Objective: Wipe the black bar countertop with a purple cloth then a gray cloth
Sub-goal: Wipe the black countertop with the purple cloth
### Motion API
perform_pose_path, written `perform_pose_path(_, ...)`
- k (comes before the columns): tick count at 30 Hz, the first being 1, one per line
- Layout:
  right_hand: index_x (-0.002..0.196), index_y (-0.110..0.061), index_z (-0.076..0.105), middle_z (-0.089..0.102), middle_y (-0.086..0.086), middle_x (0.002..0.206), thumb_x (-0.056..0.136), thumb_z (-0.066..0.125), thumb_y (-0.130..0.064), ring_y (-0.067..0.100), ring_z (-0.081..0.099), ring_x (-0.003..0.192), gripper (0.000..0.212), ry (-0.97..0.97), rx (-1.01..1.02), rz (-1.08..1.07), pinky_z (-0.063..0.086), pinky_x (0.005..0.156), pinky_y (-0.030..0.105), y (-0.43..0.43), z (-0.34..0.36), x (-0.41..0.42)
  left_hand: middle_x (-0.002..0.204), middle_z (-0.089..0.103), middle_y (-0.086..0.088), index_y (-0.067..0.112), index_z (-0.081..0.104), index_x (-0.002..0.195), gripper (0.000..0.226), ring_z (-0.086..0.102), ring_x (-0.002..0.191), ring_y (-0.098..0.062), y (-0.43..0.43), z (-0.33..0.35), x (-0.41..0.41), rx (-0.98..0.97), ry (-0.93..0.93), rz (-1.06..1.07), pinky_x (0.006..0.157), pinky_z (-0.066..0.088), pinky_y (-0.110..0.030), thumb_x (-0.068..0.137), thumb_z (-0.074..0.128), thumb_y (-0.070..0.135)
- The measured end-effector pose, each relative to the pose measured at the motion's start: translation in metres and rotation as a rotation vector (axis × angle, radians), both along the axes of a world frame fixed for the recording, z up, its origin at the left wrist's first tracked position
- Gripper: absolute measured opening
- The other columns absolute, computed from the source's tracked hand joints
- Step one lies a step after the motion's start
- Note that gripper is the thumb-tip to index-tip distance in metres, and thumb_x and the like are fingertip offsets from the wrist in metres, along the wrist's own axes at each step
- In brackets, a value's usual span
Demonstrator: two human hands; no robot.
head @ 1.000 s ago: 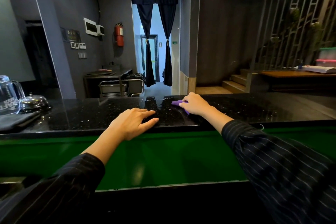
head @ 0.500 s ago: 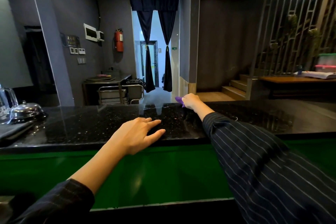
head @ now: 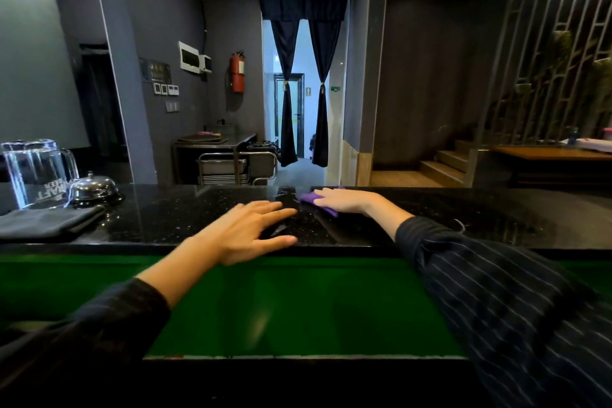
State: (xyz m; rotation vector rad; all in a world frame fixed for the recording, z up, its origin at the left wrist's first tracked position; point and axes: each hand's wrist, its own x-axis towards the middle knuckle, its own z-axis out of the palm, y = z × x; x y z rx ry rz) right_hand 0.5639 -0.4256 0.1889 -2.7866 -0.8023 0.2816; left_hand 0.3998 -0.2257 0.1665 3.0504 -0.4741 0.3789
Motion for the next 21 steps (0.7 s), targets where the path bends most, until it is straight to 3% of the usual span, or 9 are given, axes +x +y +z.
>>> perform_pose_path(2,0.156,-0.019,0.011,0.009,0.006,0.164,0.104,0.025,-0.044,0.024,0.007,0.151,0.06,-0.007,-0.002,-0.039,0.001,0.122,0.044,-0.012,-0.002,0.011,0.158,0.019,0.006,0.047,0.014,0.146,0.09,0.018,0.145,-0.011,0.036,0.0,-0.013,0.048,0.024,0.045,0.118,0.018,-0.046,0.068,0.016,0.091)
perform_pose_path(4,0.157,-0.018,0.01,0.008,0.009,0.164,0.104,0.023,-0.044,0.027,0.006,0.151,0.06,-0.017,-0.04,-0.084,0.0,0.122,0.045,-0.009,-0.005,0.024,0.158,0.016,0.009,0.048,0.011,0.146,0.09,0.016,0.145,-0.009,0.057,-0.005,-0.024,0.066,0.063,0.075,0.118,0.012,-0.034,0.067,0.019,0.091)
perform_pose_path(6,0.156,-0.017,0.011,0.01,0.011,0.163,0.104,0.022,-0.043,0.032,0.008,0.151,0.06,-0.033,-0.071,-0.133,0.001,0.121,0.049,0.004,-0.004,0.029,0.158,0.018,0.01,0.049,0.012,0.146,0.09,0.018,0.144,-0.008,0.062,-0.008,-0.025,0.065,0.06,0.072,0.117,0.014,-0.029,0.066,0.018,0.092)
perform_pose_path(9,0.155,-0.013,0.016,0.016,0.013,0.162,0.103,0.024,-0.043,0.032,0.015,0.149,0.061,-0.037,-0.076,-0.171,0.007,0.121,0.05,0.031,-0.001,0.027,0.157,0.023,0.007,0.052,0.014,0.145,0.09,0.022,0.144,-0.01,0.06,-0.01,-0.019,0.053,0.032,0.077,0.118,0.021,-0.033,0.065,0.019,0.093)
perform_pose_path(12,0.154,-0.011,0.02,0.015,0.011,0.162,0.104,0.023,-0.042,0.029,0.015,0.15,0.059,-0.011,-0.084,-0.118,0.007,0.121,0.049,0.062,0.002,0.019,0.156,0.027,0.005,0.051,0.018,0.144,0.091,0.025,0.143,-0.011,0.062,-0.011,-0.02,0.04,0.008,0.086,0.117,0.025,-0.034,0.064,0.02,0.093)
perform_pose_path(18,0.156,-0.015,0.01,0.008,0.013,0.164,0.105,0.025,-0.037,0.032,0.009,0.151,0.058,-0.051,-0.076,0.038,0.003,0.119,0.045,0.118,-0.005,-0.004,0.155,0.029,0.0,0.048,0.018,0.145,0.097,0.029,0.142,-0.015,0.06,-0.01,-0.02,0.045,0.01,0.102,0.116,0.026,-0.036,0.06,0.016,0.095)
perform_pose_path(21,0.156,-0.016,0.01,0.007,0.01,0.164,0.106,0.024,-0.033,0.03,0.008,0.151,0.054,-0.049,-0.054,0.134,0.002,0.12,0.044,0.118,-0.007,-0.022,0.15,0.038,-0.004,0.036,0.027,0.147,0.105,0.038,0.137,-0.02,0.057,-0.011,-0.026,0.029,-0.039,0.123,0.112,0.033,-0.037,0.059,0.017,0.094)
